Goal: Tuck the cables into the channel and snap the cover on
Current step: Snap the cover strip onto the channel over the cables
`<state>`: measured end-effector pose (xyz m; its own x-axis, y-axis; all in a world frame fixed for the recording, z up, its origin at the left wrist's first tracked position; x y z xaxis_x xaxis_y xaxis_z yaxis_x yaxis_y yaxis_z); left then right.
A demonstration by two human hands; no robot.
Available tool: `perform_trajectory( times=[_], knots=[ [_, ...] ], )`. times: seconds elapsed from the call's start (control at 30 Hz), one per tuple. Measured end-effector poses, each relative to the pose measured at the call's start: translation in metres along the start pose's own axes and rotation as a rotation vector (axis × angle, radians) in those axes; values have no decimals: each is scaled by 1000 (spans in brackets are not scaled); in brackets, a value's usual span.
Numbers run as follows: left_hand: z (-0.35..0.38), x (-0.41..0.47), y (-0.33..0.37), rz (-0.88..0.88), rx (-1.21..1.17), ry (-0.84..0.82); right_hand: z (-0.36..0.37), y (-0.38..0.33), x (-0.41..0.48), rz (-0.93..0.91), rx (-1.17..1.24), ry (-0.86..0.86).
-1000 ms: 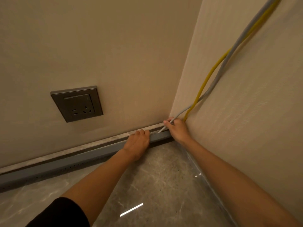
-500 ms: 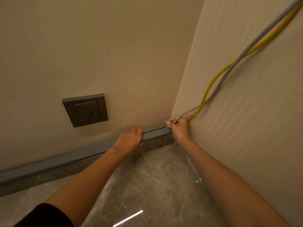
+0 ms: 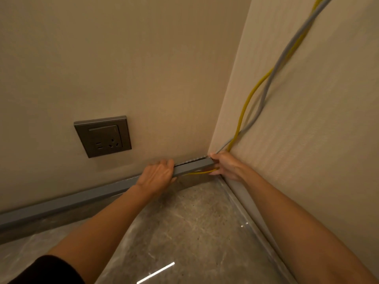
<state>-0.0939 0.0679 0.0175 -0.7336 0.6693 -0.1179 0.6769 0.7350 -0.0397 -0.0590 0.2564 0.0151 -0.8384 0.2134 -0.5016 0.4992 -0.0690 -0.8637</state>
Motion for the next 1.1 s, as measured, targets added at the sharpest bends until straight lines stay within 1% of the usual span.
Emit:
perform_trajectory(
  times=[0.1,0.2,0.3,0.37,0.47,0.53,0.57,0.6,0.7,0.8,0.83,0.9,1.0,1.07,1.1],
  knots=[
    [-2,2,-1,6,-23,43,3,0,5,-51,52,84],
    [0,3,1,35,12,49,4,1,7,-30,12,108],
    [5,4,8,86,56,-14,5,-1,5,-25,-43,118],
    [7,5,8,95,46,-54,5,-2,3,-22,-79,142],
    [7,7,5,115,-36,-70,5,-3,2,-54,-171,268],
    [7,7,5,145,-115,-99,5,-1,1,-82,-284,374],
    [8,8,4,150,-153,-120,5,0,0,-84,-335,399],
    [8,9,3,146,-182,-141,5,1,-2,-76,-368,392],
    [8,12,2,121,-220,-181,5,1,-4,-25,-433,245],
    [6,15,4,123,-218,-173,3,0,-3,33,-361,190],
    [5,16,2,119,-225,-170,3,1,-5,32,-390,173],
    [3,22,-4,103,-256,-169,1,4,-9,13,-493,112],
    [6,30,-11,91,-343,-215,-5,13,-13,-43,-739,36],
    [12,31,-9,82,-395,-257,-7,17,-15,-72,-770,29],
    [16,31,-8,74,-429,-268,-7,16,-17,-98,-796,52]
  ],
)
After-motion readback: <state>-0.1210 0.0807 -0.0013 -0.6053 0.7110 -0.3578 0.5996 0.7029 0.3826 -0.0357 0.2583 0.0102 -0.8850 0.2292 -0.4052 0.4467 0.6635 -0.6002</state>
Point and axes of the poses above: each hand's wrist, its own x-axis towards the middle knuckle, its own z-axis out of the palm, y = z × x, the point moved 3 cm from there along x, towards the middle knuckle, and after that the axes turned 5 degrees about -y, right-handed, at the moved point
